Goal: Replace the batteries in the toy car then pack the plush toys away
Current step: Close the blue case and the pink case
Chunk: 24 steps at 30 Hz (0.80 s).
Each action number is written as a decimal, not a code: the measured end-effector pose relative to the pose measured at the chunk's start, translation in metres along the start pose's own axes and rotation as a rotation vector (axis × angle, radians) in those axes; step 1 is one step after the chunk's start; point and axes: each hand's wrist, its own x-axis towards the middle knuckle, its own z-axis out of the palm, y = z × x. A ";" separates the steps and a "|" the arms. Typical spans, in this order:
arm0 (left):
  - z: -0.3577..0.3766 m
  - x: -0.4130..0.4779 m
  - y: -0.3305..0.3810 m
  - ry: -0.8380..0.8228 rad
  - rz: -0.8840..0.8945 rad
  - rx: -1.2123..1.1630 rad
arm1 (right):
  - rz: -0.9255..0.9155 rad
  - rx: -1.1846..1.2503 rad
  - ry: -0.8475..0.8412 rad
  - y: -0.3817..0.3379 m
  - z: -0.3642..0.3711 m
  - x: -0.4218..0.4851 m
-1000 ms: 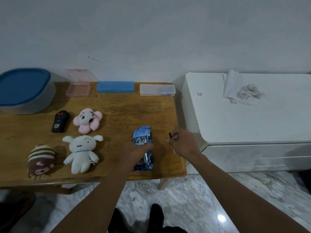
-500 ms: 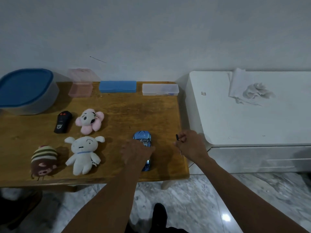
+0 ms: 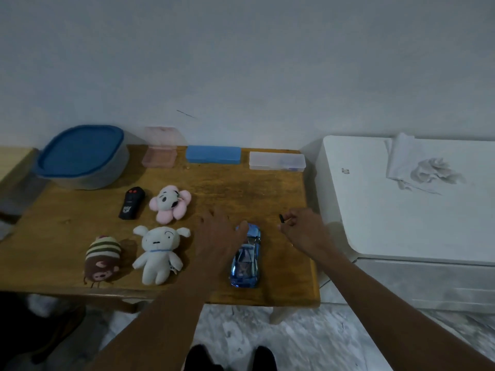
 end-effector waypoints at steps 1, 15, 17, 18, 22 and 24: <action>-0.011 0.005 -0.006 0.039 0.057 0.034 | -0.031 -0.018 -0.013 -0.011 0.001 0.003; -0.121 0.120 -0.129 0.186 0.449 0.310 | -0.235 -0.132 0.054 -0.184 0.067 0.084; -0.128 0.145 -0.142 0.167 0.468 0.310 | -0.243 -0.161 0.065 -0.205 0.083 0.100; -0.130 0.158 -0.148 0.163 0.474 0.315 | -0.247 -0.181 0.066 -0.215 0.090 0.108; -0.135 0.202 -0.170 0.128 0.496 0.327 | -0.231 -0.206 0.061 -0.252 0.117 0.138; -0.134 0.222 -0.180 0.085 0.488 0.311 | -0.224 -0.233 0.043 -0.267 0.132 0.155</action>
